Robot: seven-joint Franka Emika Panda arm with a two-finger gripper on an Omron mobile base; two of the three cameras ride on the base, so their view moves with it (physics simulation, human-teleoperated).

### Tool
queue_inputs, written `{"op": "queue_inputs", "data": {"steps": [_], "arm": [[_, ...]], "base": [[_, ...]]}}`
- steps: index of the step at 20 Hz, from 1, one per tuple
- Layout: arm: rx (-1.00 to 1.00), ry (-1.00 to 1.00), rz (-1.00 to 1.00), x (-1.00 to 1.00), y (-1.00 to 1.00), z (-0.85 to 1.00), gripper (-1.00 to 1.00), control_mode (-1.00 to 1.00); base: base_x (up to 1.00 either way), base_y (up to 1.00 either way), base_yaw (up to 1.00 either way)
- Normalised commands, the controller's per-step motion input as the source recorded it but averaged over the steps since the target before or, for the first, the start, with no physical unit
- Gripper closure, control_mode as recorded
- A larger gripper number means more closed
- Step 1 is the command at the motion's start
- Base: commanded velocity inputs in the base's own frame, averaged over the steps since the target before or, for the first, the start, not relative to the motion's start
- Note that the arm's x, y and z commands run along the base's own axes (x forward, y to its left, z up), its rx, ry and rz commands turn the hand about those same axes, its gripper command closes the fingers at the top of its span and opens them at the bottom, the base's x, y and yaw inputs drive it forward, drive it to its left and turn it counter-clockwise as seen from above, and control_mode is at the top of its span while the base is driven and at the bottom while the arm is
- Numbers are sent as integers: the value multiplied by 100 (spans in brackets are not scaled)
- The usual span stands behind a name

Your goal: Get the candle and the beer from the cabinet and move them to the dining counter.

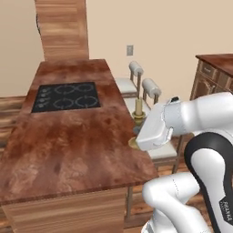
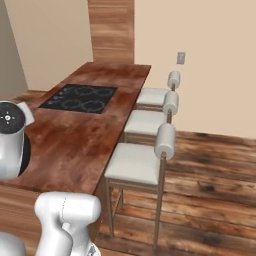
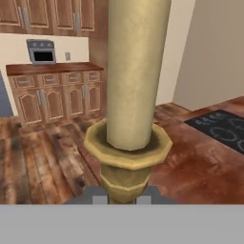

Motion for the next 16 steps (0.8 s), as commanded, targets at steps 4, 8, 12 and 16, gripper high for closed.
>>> {"op": "queue_inputs", "data": {"steps": [4,8,12,16], "arm": [[0,0,0,0,0,0,100,100],[0,0,0,0,0,0,100,100],[3,0,10,70,-25,-26,100,-100],[1,0,13,84,-31,-35,100,-100]], "base": [[11,-2,8],[22,0,0],[0,0,0],[0,0,0]]}}
